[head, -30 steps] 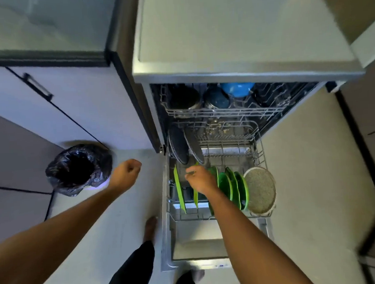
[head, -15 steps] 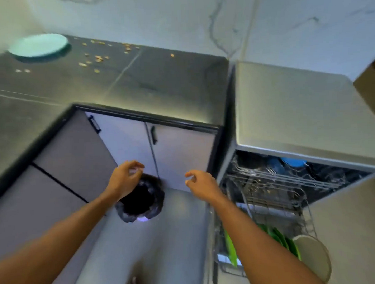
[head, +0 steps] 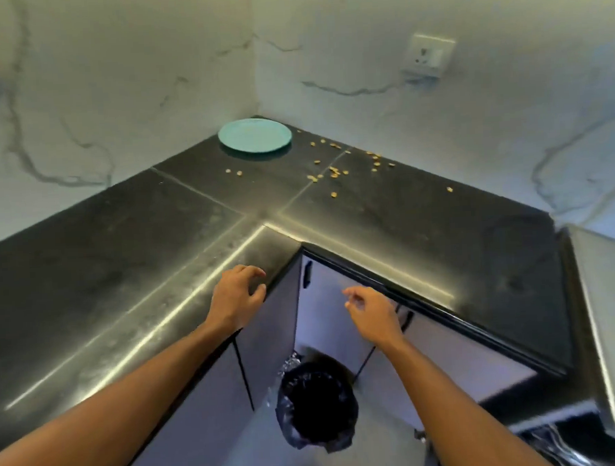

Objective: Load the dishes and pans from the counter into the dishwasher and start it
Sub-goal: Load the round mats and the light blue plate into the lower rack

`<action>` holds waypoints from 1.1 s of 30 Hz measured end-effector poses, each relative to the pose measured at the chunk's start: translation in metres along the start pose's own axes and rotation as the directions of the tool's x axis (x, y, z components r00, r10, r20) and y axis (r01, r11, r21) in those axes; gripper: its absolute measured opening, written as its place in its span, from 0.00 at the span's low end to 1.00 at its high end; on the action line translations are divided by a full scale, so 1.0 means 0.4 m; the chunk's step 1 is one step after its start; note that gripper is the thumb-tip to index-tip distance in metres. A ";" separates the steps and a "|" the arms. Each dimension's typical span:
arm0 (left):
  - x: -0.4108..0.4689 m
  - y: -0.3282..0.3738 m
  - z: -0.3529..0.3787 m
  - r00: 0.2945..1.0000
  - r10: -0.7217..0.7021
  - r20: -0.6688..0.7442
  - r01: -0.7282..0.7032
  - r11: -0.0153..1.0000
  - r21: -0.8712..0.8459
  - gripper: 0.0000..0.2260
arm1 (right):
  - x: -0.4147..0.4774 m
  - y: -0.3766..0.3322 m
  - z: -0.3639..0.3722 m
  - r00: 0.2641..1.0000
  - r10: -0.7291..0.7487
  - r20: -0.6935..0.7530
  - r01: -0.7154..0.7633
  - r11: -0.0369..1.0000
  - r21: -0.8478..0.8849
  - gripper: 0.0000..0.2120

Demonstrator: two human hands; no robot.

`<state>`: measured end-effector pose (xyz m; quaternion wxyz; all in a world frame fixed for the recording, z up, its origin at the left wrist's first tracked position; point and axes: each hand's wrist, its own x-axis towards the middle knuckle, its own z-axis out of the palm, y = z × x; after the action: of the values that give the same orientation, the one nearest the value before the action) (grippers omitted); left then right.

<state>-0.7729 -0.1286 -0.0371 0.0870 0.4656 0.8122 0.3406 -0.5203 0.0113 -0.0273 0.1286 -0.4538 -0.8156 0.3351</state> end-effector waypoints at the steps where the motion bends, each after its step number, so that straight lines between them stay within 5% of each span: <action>1: 0.021 -0.022 -0.005 0.999 -0.042 -0.018 0.042 0.999 0.014 0.14 | 0.043 -0.019 0.014 1.000 -0.029 -0.012 0.029 1.000 -0.003 0.14; 22: 0.783 -0.252 0.098 0.904 -0.355 -0.239 0.402 0.895 0.193 0.23 | 0.956 -0.273 0.287 0.965 -0.223 -0.139 0.234 0.970 0.066 0.14; 33: 0.960 -0.296 0.115 0.805 -0.477 -0.354 0.582 0.752 0.311 0.40 | 1.421 -0.420 0.346 0.982 -0.056 -0.178 0.054 0.998 -0.015 0.32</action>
<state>-1.0461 0.1666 -0.0793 -0.0216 0.1747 0.9673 0.1824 -1.0167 0.3603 -0.0722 0.2081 -0.4601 -0.8146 0.2854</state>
